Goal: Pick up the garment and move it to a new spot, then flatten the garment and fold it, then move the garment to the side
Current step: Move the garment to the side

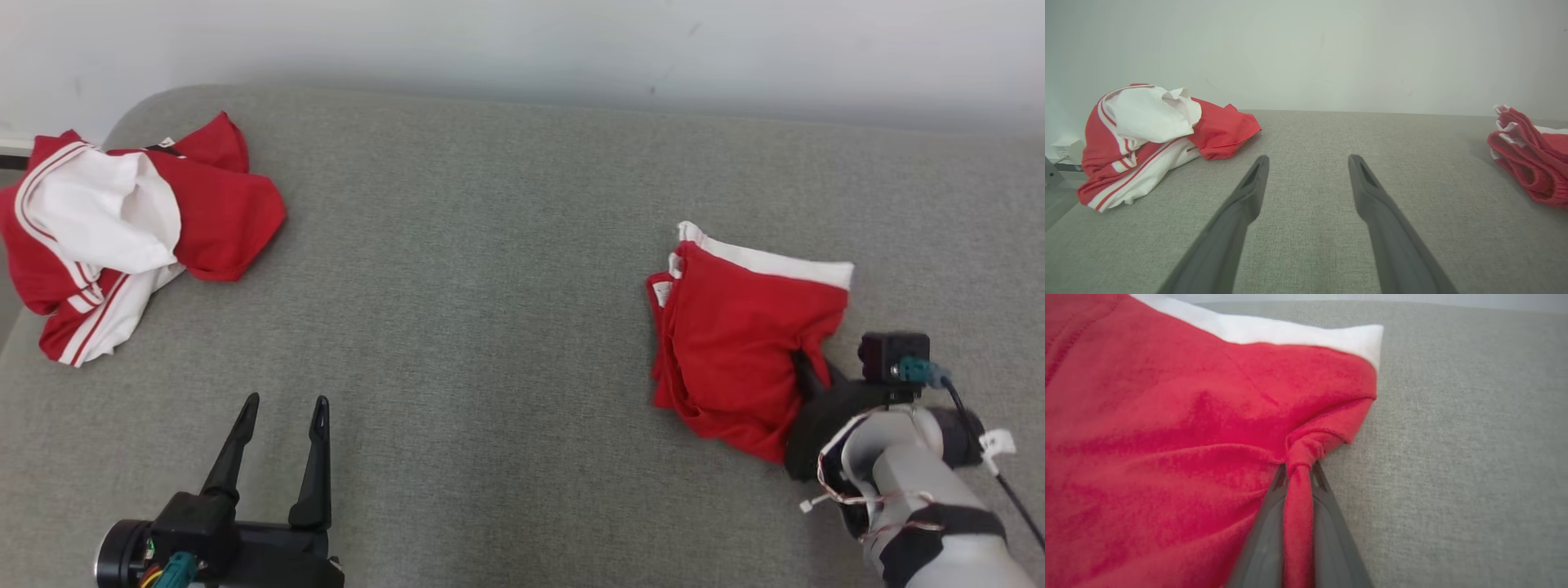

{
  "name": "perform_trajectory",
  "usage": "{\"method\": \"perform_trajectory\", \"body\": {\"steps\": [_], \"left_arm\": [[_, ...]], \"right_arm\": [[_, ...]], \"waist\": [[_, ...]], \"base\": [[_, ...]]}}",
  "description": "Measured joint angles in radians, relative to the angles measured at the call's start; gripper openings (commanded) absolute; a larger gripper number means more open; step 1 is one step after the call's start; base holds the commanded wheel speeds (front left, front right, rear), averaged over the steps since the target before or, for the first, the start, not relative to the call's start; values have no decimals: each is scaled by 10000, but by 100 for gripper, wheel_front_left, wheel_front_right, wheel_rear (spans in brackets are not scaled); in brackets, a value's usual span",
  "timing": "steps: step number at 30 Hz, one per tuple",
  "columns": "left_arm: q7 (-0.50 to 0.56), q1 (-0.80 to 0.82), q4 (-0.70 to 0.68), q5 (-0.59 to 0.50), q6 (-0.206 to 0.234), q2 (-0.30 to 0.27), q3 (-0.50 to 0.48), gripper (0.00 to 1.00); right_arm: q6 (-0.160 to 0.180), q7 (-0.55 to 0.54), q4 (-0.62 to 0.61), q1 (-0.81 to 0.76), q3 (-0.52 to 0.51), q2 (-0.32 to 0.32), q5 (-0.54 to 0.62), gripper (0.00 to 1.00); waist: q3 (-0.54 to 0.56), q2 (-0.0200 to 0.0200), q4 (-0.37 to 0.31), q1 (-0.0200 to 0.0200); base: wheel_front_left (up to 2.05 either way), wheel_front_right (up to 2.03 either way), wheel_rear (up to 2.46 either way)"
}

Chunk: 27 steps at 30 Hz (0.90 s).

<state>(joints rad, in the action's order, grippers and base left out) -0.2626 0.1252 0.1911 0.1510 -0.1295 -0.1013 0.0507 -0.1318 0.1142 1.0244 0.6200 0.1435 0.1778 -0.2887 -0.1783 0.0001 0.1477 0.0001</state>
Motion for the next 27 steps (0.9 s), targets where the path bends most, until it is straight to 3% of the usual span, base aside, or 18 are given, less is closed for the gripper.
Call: {"method": "perform_trajectory", "body": {"steps": [6, 13, 19, 27], "left_arm": [[0, 154, -230, 36, -4, -100, -17, 100], [0, 737, -876, 73, -15, -460, 159, 100], [0, 1106, -1528, -2, -15, -917, 150, 100], [0, 1096, -2353, -107, 4, -1563, -15, 100]], "right_arm": [[0, -278, -134, 1177, 1344, 734, 159, 0], [0, -713, -619, 2745, 2734, 2222, -184, 0], [0, -802, -888, 3498, 3120, 3570, -543, 0], [0, -871, -1089, 4095, 3085, 4867, -708, 0]], "waist": [[-284, 0, -238, 0], [-1324, 0, -661, 1], [-2256, 1, -1150, 1], [-3176, 1, -2091, 0]], "base": [[0, 0, 0], [0, 0, 0], [0, 0, 0], [0, 0, 0]]}}
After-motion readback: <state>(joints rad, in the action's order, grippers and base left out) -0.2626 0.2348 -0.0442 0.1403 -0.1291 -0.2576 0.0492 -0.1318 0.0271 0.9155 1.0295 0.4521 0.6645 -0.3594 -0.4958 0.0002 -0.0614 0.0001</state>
